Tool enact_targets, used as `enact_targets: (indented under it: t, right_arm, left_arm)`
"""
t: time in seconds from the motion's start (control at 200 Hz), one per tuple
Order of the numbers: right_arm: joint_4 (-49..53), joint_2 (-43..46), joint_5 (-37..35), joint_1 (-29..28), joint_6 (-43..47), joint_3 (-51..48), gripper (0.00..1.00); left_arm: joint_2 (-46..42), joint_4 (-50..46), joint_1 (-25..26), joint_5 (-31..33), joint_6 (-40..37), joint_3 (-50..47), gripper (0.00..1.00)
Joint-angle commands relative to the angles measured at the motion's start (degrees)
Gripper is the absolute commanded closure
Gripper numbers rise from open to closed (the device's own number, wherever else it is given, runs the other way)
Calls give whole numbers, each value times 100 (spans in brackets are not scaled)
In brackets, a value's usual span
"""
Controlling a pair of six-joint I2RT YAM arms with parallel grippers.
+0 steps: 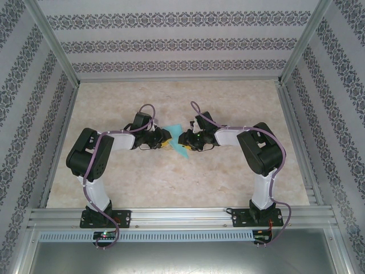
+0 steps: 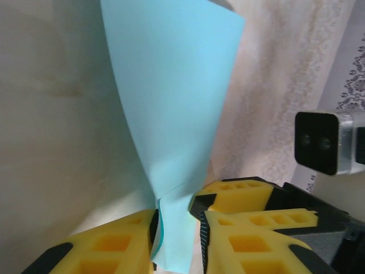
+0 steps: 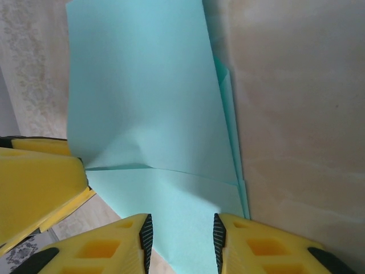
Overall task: Fold a paper plane with a square sheet of paper (pick it up from the middle)
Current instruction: Fold the wing for the fifth time at the center of the table.
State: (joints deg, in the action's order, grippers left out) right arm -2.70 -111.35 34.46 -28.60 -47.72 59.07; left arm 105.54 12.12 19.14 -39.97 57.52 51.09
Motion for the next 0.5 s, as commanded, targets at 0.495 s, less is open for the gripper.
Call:
enact_targets:
  t: [0.495]
  right_arm:
    - [-512,1333,-740,-91,2130,-892,31]
  left_arm:
    - [-462,-30,117,129,43,-241,94]
